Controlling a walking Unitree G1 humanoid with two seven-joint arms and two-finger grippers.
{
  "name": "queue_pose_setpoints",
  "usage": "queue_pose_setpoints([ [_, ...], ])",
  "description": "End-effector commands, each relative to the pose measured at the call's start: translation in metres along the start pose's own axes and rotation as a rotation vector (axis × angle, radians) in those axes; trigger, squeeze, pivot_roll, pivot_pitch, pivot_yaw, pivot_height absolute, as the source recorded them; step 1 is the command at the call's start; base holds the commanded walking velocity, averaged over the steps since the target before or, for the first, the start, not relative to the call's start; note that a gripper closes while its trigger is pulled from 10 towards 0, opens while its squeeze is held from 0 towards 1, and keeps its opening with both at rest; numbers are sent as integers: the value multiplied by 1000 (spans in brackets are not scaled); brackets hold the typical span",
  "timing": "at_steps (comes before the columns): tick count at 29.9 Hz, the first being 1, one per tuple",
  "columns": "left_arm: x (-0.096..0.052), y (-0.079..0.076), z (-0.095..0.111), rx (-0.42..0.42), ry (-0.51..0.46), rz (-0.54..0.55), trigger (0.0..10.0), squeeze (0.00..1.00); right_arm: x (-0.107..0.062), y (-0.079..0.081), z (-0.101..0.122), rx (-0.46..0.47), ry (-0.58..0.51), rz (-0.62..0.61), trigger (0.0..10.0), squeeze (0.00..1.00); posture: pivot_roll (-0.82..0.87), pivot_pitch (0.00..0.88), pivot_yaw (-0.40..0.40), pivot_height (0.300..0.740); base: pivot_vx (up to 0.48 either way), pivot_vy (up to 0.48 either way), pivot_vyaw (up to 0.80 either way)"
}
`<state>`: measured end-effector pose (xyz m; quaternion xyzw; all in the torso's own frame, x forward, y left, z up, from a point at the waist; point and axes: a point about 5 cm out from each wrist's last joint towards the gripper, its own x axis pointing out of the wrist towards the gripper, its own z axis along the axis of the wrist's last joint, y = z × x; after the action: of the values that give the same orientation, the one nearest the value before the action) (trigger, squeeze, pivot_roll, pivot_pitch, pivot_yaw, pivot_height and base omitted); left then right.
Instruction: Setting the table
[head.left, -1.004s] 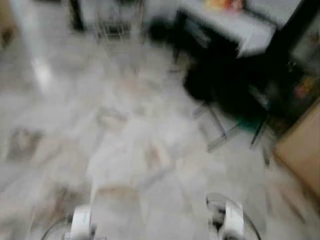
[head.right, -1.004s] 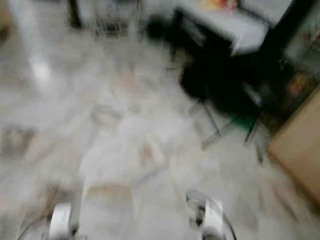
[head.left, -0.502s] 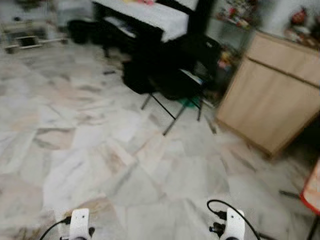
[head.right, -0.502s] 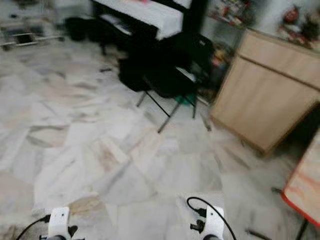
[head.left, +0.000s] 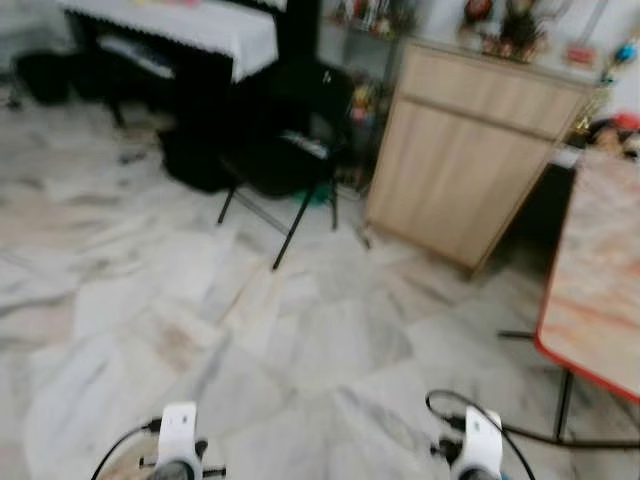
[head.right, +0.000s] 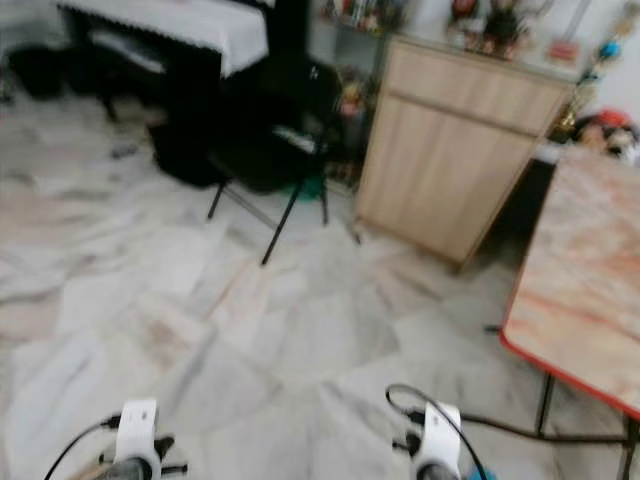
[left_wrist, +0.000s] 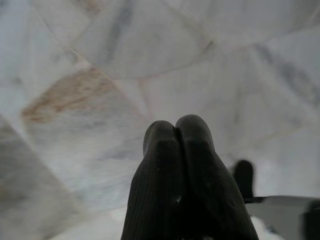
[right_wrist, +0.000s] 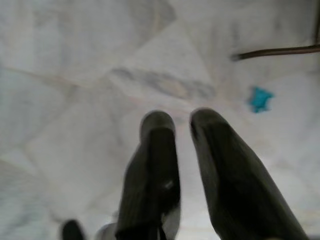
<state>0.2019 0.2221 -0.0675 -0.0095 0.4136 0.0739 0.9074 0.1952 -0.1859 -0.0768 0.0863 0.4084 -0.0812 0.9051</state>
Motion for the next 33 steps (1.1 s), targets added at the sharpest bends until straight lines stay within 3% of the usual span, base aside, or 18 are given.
queue_pose_setpoints([
  [1, 0, -2, -1, 7, 9, -6, 10000, 0, -1, -6, -1, 6, 4, -22, 10000, 0, 111, 0, -57, 740, 0, 0, -781],
  [10, 1, 4, 7, 66, -6, -8, 10000, 0, -1, 6, -9, 25, 22, -9, 10000, 0, 177, 0, 3, 740, 0, 0, -777],
  [19, 2, 7, 16, 94, -24, -6, 10000, 0, -3, 16, -19, 20, 51, 16, 10000, 0, 178, 0, 5, 740, 0, 0, -774],
  [33, 0, -1, -1, 60, 5, -11, 10000, 0, -8, 1, -30, 5, 81, 2, 10000, 0, 146, 15, -41, 740, 0, 0, -695],
])
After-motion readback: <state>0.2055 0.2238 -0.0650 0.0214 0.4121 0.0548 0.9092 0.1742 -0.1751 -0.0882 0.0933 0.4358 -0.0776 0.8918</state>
